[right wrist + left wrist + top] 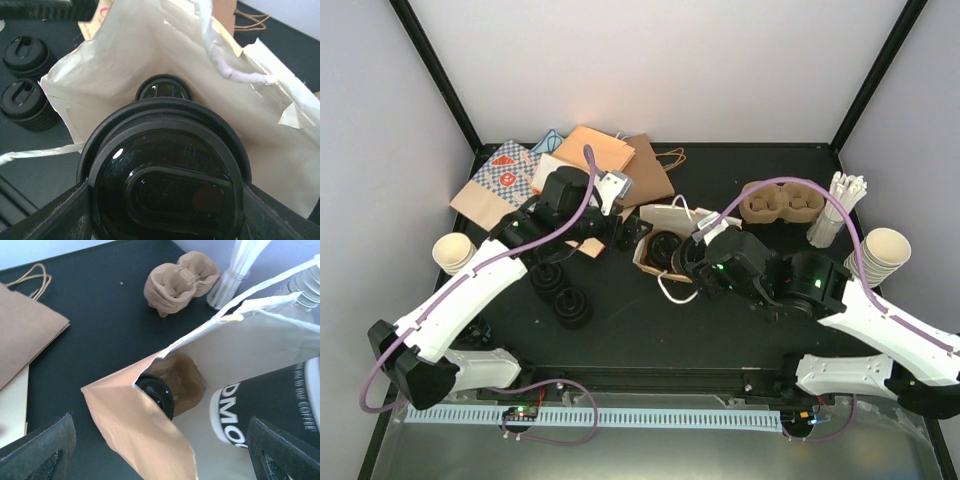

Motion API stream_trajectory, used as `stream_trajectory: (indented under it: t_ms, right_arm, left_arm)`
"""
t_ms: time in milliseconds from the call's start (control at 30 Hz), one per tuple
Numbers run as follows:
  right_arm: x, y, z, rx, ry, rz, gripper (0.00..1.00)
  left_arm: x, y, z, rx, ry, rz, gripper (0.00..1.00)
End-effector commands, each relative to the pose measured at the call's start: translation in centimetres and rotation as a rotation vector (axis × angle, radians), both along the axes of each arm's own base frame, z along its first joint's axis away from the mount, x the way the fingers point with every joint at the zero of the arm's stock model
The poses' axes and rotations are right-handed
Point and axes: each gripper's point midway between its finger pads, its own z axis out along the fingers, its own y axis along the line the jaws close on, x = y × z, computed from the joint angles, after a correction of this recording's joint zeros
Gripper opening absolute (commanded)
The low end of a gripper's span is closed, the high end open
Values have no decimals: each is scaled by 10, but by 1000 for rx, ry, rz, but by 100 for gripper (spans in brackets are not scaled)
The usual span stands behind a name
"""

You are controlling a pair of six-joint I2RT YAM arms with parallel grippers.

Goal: Pack the takeout coffee

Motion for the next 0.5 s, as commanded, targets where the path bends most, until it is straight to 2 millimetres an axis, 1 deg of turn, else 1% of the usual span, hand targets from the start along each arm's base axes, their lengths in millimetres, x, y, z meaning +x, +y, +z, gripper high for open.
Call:
stream_trajectory:
  t_ms: [0,167,200,367,467]
  right_arm:
    - [-13,4,-5,49,26,79,57]
    - [-19,1,-10,83,24,102,57]
    - [-20,0,-12,82,25,103,57]
    - [-22,-2,-12,103,15,114,56]
    - [-23,-3,-13,114,6,116,56]
  left_arm:
    - [-18,-4,28,-11,-111,-63,96]
    - [-36,-13,31,49,-192,-112,96]
    - [-42,-17,31,66,-215,-137,96]
    - [-55,-29,35,115,-303,-200,96]
    - [-65,-38,35,132,-355,-279,95]
